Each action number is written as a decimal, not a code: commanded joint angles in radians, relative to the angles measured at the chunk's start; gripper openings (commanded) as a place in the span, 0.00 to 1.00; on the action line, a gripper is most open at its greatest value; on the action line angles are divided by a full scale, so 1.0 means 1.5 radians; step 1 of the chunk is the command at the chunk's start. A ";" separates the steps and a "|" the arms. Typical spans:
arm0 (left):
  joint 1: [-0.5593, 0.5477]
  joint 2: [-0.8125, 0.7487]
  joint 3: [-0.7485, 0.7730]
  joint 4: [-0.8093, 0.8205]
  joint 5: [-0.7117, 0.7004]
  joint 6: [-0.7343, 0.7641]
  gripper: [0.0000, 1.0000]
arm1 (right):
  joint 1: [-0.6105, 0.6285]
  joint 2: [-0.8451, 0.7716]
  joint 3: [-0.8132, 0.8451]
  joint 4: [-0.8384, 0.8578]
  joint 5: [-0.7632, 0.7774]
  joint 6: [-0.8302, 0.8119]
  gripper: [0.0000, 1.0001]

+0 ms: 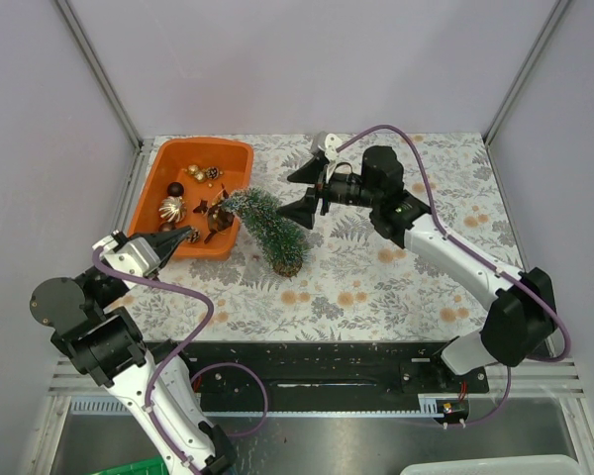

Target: Decorate the small christmas tree

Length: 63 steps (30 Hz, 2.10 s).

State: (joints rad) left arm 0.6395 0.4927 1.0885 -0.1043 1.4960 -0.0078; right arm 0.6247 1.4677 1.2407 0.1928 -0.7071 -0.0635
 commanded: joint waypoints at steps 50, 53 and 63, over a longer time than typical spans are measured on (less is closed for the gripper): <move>-0.029 0.105 -0.036 -0.090 -0.023 0.158 0.00 | 0.012 -0.117 -0.111 0.114 0.178 -0.017 0.83; -0.017 0.108 -0.036 -0.146 -0.047 0.200 0.00 | 0.011 -0.094 -0.090 0.131 0.148 0.000 0.97; 0.008 0.119 -0.061 -0.123 -0.227 0.284 0.00 | 0.031 -0.001 -0.025 0.134 0.070 0.008 0.99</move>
State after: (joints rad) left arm 0.6464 0.6762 1.0016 -0.3458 1.3136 0.3351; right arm 0.6491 1.4376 1.1465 0.3550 -0.5541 -0.0490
